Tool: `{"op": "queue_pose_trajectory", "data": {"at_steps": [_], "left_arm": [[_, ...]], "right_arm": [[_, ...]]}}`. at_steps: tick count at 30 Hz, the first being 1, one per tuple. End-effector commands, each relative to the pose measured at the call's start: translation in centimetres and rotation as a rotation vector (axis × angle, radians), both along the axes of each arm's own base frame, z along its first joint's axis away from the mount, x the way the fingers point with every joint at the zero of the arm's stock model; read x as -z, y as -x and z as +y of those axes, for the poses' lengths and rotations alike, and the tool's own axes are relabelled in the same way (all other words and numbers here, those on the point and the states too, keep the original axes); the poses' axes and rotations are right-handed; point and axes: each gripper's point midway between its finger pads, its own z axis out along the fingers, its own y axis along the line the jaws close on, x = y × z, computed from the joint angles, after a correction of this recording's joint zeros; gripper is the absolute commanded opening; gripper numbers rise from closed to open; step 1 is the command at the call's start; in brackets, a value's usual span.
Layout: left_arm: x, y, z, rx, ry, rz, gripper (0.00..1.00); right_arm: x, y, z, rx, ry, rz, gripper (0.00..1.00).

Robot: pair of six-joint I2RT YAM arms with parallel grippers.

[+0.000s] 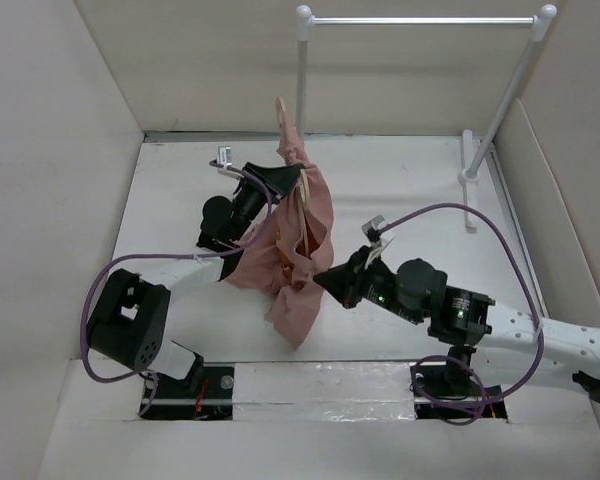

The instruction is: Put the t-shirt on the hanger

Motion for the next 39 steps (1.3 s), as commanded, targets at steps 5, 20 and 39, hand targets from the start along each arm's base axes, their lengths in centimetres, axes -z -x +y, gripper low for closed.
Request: {"op": "queue_pose_trajectory", "data": {"at_steps": [5,20,39], "left_arm": [[-4.7,5.4,1.5,0.089,0.132,-0.114,0.0],[-4.5,7.8,1.0,0.212,0.178,-0.07,0.0],[-3.9,7.0,-0.1,0.245,0.139,-0.053,0.0]], "right_arm": [[2.0,-4.0,1.9,0.083,0.162,-0.015,0.23],[0.6,-4.9,-1.4,0.166,0.194,-0.037,0.71],[0.1,-4.5,-1.4,0.065,0.126,-0.031,0.01]]}}
